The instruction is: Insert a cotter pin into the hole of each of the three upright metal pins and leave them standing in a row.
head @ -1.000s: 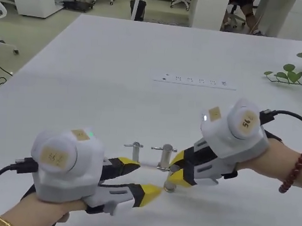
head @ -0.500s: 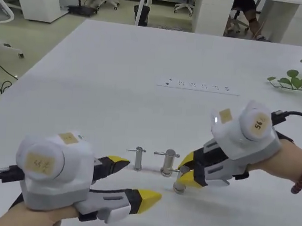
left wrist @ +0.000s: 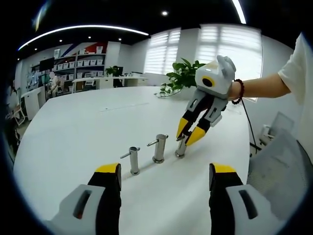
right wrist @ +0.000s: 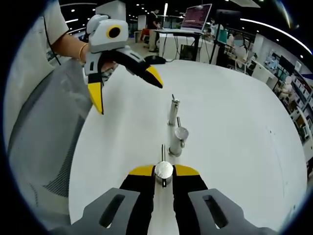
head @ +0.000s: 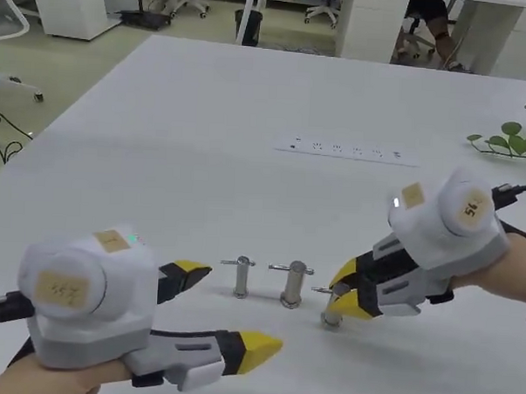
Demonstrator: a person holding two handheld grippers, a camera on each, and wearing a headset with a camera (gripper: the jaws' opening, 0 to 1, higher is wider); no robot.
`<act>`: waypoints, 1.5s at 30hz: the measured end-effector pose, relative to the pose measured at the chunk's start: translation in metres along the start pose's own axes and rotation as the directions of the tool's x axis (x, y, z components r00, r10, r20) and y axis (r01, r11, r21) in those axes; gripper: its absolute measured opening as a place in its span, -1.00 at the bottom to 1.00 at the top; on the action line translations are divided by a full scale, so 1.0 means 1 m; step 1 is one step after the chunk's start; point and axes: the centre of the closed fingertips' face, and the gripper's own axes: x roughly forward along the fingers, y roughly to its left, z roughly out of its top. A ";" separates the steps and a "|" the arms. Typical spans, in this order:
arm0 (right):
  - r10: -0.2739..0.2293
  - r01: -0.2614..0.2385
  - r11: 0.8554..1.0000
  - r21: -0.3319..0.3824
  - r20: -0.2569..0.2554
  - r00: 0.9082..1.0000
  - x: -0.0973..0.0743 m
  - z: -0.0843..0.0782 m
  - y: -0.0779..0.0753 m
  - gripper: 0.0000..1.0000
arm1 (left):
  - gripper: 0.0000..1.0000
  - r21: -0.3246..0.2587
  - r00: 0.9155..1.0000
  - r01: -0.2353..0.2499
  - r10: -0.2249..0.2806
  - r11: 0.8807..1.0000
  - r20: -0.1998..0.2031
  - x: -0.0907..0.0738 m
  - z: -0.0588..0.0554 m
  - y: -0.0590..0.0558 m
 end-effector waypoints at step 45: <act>0.009 -0.009 0.999 0.039 0.006 1.000 0.001 -0.010 -0.021 -0.63 | 0.64 0.014 0.999 -0.046 0.046 0.999 0.019 -0.009 0.007 0.017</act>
